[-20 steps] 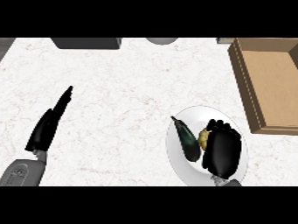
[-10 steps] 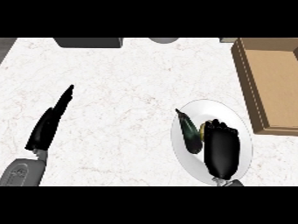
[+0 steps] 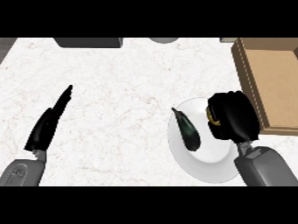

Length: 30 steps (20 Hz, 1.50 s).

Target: Pick the squash from the plate and place it in the cardboard box

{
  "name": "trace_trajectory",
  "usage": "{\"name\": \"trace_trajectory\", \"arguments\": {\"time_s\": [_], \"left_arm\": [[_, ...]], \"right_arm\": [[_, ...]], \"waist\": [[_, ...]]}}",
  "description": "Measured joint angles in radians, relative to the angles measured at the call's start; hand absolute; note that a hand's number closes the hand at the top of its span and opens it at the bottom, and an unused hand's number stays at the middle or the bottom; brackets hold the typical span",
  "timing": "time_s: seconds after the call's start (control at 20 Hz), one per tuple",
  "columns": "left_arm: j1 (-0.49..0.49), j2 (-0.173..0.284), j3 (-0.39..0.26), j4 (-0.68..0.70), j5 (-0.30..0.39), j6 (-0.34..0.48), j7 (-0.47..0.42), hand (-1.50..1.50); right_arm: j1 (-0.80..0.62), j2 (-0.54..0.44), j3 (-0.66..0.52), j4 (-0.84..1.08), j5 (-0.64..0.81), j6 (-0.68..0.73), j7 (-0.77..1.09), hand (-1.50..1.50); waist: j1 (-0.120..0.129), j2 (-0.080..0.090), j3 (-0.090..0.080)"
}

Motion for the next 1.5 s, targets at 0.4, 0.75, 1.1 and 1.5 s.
{"name": "trace_trajectory", "arguments": {"time_s": [0.4, 0.75, 1.1, 1.5], "left_arm": [[0.001, -0.012, 0.009, 0.011, -0.015, 0.003, -0.003, 0.0], [-0.01, -0.009, 0.025, 0.019, -0.015, -0.015, -0.004, 0.0], [0.019, -0.02, 0.025, 0.003, -0.032, -0.016, -0.019, 0.0], [0.01, -0.036, 0.023, -0.02, -0.04, -0.025, 0.006, 0.0]], "right_arm": [[-0.112, -0.084, -0.184, -0.217, -0.076, 0.213, 0.059, 1.5], [-0.167, -0.149, -0.393, -0.252, -0.153, 0.283, 0.091, 1.5], [-0.216, -0.251, -0.557, -0.089, -0.204, 0.258, 0.02, 1.5], [-0.288, -0.364, -0.626, 0.273, -0.187, 0.166, -0.107, 1.5]], "waist": [[-0.014, -0.003, 0.0], [-0.011, -0.002, 0.001], [-0.006, 0.0, 0.001], [0.004, 0.003, 0.001]]}}
